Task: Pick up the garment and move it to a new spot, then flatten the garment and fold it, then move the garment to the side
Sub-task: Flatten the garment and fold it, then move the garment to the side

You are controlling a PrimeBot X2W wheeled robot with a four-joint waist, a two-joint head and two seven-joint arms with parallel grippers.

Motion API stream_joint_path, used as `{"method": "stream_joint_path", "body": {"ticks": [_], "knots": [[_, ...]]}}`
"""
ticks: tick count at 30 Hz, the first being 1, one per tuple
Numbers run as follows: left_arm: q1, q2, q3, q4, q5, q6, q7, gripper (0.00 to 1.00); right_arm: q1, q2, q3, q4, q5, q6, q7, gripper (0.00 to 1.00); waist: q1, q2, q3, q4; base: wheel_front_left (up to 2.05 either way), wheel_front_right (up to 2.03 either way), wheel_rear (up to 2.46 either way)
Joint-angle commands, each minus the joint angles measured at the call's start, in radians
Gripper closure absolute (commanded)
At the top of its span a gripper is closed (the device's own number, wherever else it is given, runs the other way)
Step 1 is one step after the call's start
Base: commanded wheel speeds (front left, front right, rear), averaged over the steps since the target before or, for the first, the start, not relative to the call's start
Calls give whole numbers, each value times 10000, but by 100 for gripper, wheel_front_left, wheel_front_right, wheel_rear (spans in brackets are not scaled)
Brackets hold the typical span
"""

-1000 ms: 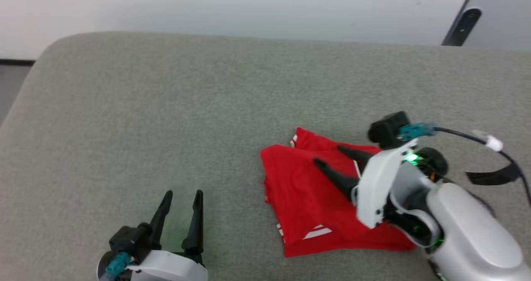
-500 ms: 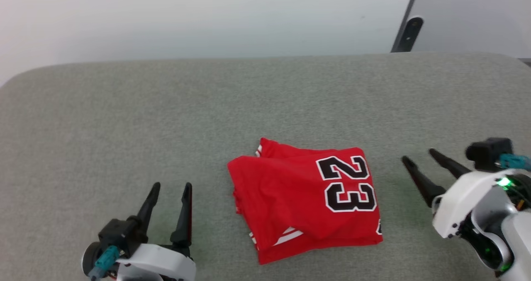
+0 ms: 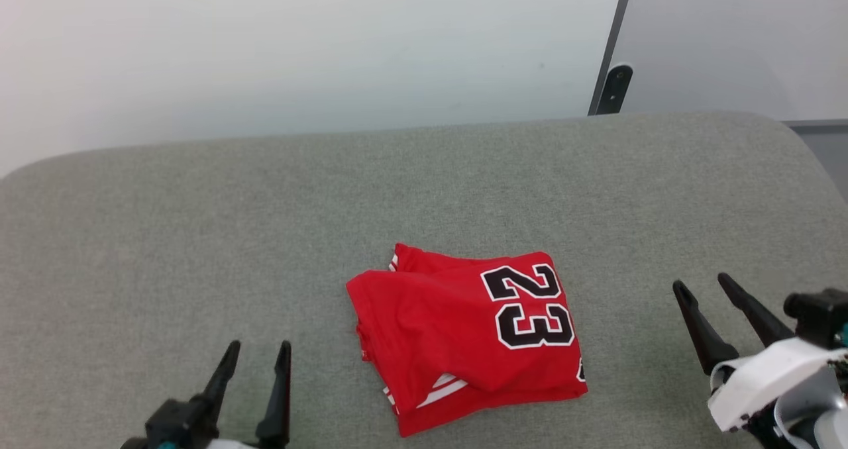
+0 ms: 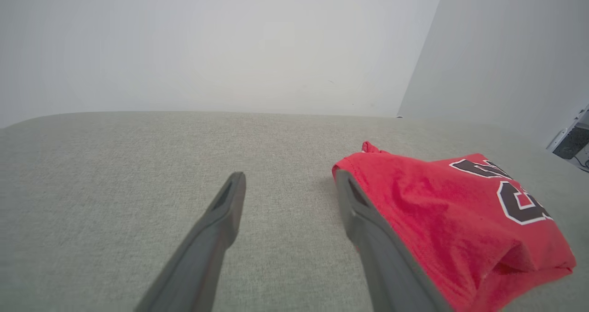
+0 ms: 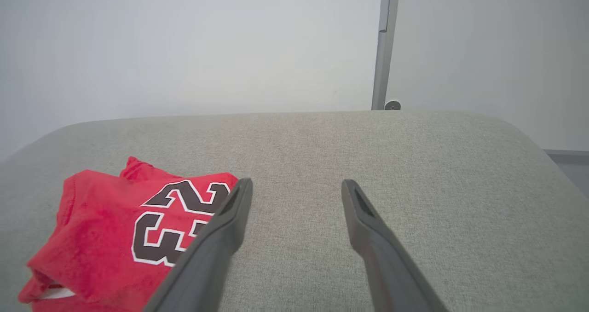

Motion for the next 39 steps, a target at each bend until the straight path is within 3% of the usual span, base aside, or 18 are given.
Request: {"method": "stream_joint_path", "body": {"ticks": [1, 23, 33, 39], "knots": [[233, -11, 82, -128, 102, 22, 4, 0, 260, 85, -155, -149, -98, -13, -86, 0, 0, 0, -112, -12, 0, 0, 0], [2854, -422, 708, -2339, 511, 449, 4, 0, 3104, 1065, -2014, -2467, -728, -13, 582, 0, 0, 0, -317, 338, 0, 0, 0], [2808, -492, 610, -2402, 543, 517, 5, 0, 3152, 1211, -2146, -2700, -809, -12, 887, 0, 0, 0, -288, 310, 0, 0, 0], [2632, -529, 537, -2413, 523, 541, 5, 0, 2642, 1054, -1630, -2641, -785, -13, 1219, 0, 0, 0, -222, 519, 0, 0, 0]]}}
